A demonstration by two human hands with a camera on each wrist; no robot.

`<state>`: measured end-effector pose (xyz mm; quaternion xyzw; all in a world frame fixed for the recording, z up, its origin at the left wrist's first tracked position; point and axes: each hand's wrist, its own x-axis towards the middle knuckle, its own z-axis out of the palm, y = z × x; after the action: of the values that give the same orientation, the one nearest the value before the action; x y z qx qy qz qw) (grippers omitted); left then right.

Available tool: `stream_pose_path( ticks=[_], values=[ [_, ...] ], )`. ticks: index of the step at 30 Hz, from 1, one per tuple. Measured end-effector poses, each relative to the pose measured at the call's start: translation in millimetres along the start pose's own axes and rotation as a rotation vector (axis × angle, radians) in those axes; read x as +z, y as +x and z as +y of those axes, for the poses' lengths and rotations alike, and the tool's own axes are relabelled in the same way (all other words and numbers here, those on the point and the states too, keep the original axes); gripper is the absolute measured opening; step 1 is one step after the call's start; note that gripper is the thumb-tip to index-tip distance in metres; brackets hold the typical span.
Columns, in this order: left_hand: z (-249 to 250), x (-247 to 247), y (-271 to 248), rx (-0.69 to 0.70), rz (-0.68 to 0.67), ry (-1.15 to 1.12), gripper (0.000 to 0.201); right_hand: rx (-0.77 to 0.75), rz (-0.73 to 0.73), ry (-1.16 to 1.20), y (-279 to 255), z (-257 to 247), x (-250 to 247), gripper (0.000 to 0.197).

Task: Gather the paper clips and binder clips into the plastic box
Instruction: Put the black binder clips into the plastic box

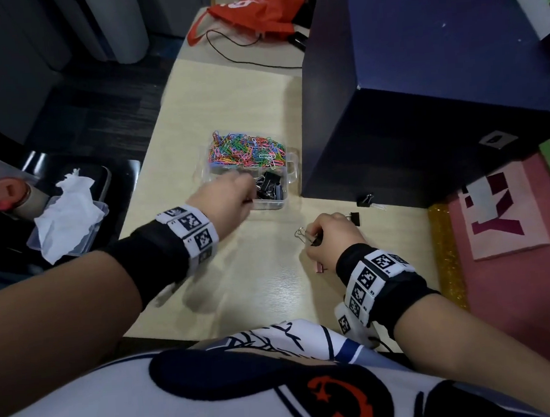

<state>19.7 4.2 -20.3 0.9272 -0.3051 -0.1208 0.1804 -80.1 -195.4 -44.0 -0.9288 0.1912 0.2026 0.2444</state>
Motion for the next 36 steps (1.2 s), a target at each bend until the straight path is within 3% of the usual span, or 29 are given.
stream_pose_path(
  ticks=[3,6,9,18,23,26,29,33,36],
  values=[
    [-14.3,-12.2,3.7,-0.097,0.103,0.032,0.028,-0.020,0.011,-0.014,0.5,-3.2,-0.5,0.021],
    [-20.2,-8.9,-0.4,-0.149,-0.029,0.265,0.032,-0.057,0.012,-0.022,-0.4,-5.6,-1.2,0.021],
    [-15.8,0.5,-6.0,-0.113,-0.127,0.381,0.034,-0.096,0.066,-0.005,-1.8,-9.8,-3.1,0.018],
    [4.9,14.7,-13.5,0.059,-0.064,0.304,0.028,-0.265,0.337,0.275,1.5,-52.9,-20.7,0.030],
    [10.1,19.5,-17.0,0.197,-0.055,0.224,0.037,-0.032,0.170,-0.016,8.9,-31.2,-23.5,0.040],
    [18.3,27.1,-19.4,0.292,-0.071,0.230,0.026,0.161,0.241,-0.172,8.8,0.3,-23.1,0.043],
    [35.7,35.9,-19.8,0.407,-0.107,0.241,0.029,0.314,0.294,-0.184,5.5,24.1,-25.5,0.051],
    [62.3,49.8,-21.8,0.500,-0.360,0.366,0.040,0.300,0.223,-0.070,8.0,42.6,-26.8,0.061],
    [71.0,64.7,-21.3,0.611,-0.399,0.424,0.055,0.235,0.172,-0.108,10.8,48.0,-27.7,0.068]
  ],
)
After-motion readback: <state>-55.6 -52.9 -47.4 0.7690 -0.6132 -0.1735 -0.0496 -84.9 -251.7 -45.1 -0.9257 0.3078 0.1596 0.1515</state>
